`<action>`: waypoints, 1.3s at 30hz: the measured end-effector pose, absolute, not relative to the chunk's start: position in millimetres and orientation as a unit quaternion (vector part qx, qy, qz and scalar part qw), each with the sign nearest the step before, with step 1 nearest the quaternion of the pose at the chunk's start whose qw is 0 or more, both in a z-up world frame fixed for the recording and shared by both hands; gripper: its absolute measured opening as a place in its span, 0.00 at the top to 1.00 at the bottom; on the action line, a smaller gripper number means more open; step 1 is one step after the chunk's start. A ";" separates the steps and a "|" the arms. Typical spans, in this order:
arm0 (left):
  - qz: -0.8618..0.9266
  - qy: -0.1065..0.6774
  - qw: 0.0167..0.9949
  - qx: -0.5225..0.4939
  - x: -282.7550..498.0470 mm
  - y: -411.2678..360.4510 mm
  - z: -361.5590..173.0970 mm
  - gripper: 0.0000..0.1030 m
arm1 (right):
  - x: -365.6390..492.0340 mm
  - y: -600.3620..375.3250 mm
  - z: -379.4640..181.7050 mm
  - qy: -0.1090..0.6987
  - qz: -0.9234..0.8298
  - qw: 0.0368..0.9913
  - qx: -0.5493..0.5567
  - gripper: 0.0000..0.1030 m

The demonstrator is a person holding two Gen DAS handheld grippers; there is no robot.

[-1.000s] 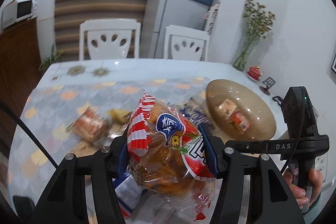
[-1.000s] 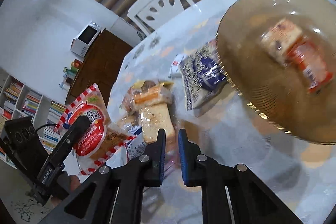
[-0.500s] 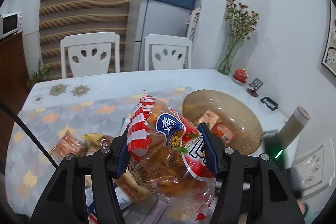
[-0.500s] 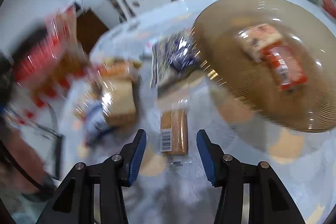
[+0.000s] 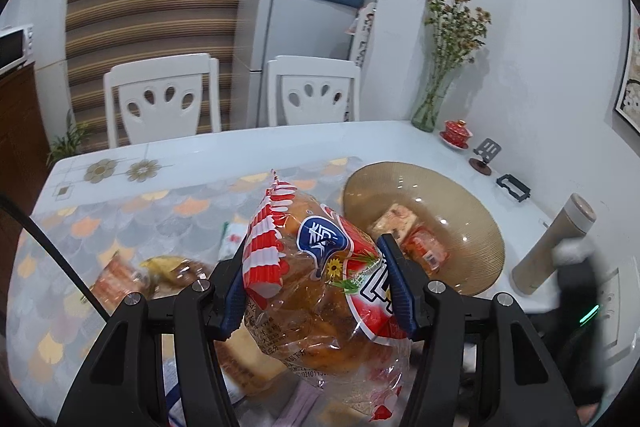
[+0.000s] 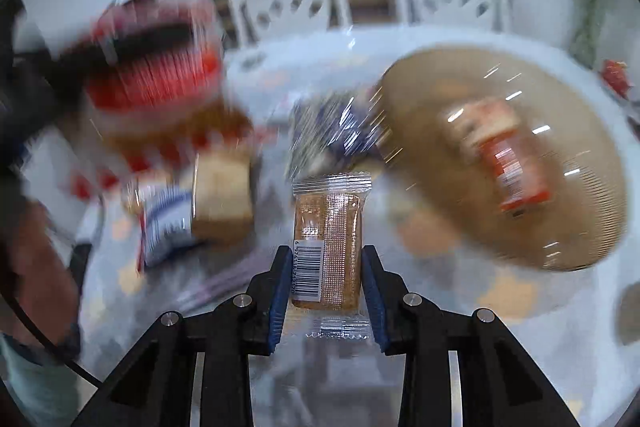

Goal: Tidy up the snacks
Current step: 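Drop the bread bag and biscuit pack into the amber bowl, opening both tools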

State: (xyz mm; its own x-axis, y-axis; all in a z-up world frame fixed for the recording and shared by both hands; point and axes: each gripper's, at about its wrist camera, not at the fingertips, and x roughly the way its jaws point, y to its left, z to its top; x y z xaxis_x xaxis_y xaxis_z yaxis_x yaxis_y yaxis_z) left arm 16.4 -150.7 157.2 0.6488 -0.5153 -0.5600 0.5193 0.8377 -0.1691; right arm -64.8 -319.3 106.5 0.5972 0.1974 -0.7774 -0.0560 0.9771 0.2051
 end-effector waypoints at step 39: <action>-0.347 0.291 0.891 0.037 43.5 -213.1 149.0 0.19 | -40.1 -429.7 138.0 0.407 -0.081 0.880 0.231 0.55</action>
State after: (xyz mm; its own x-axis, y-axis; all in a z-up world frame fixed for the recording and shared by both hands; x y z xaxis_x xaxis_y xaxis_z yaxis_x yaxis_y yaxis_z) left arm 43.5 -213.1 149.0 0.5904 -0.5960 -0.5443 0.6395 0.7569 -0.1350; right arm -40.1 -429.7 138.0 0.6549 0.0461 -0.7543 0.3308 0.8799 0.3410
